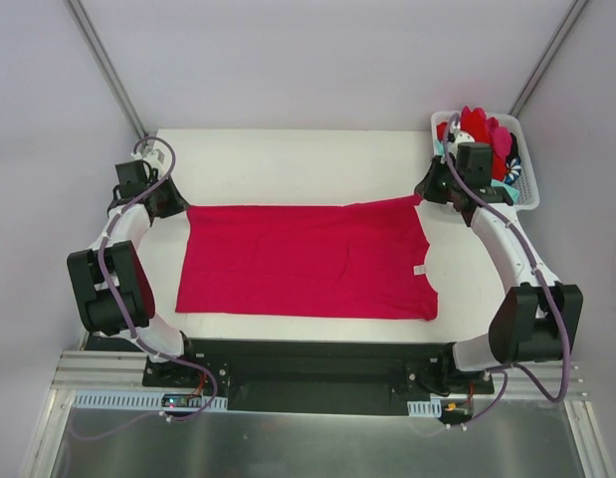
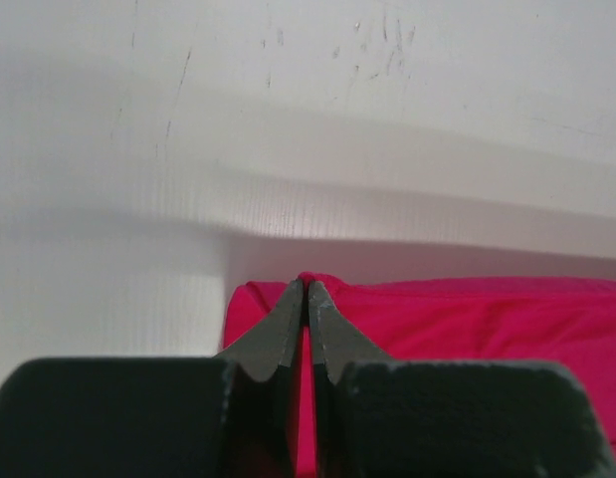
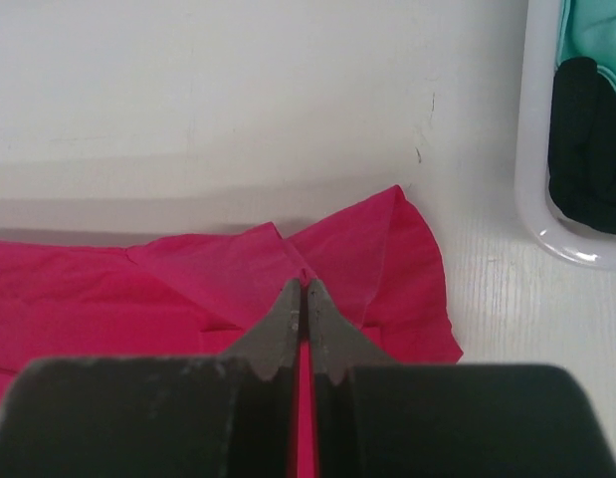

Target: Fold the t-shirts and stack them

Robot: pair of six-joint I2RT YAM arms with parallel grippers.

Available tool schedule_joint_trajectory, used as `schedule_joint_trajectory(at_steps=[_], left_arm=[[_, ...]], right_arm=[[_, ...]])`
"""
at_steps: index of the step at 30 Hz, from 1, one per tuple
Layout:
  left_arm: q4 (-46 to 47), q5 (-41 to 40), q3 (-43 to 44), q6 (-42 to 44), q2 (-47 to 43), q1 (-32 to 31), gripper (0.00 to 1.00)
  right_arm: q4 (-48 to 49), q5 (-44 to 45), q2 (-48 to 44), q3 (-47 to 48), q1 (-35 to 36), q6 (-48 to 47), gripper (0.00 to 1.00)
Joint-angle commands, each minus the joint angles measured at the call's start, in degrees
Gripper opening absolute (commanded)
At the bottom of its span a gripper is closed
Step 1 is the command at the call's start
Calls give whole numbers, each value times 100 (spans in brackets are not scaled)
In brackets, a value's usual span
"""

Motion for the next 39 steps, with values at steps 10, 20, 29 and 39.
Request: schedule_joint_trajectory(at_steps=[10, 20, 29, 39], left_arm=[[575, -265, -790, 364, -908, 135, 0], [647, -362, -1256, 469, -1163, 144, 0], [752, -415, -1705, 671, -1646, 179, 0], [805, -539, -2275, 996, -2121, 179, 0]], right_arm=[[-170, -11, -1252, -1038, -49, -15, 0], [-539, 50, -1956, -1680, -58, 20, 1], [-785, -55, -2431, -2120, -58, 143, 1], [-1321, 24, -2967, -2427, -49, 38, 1]])
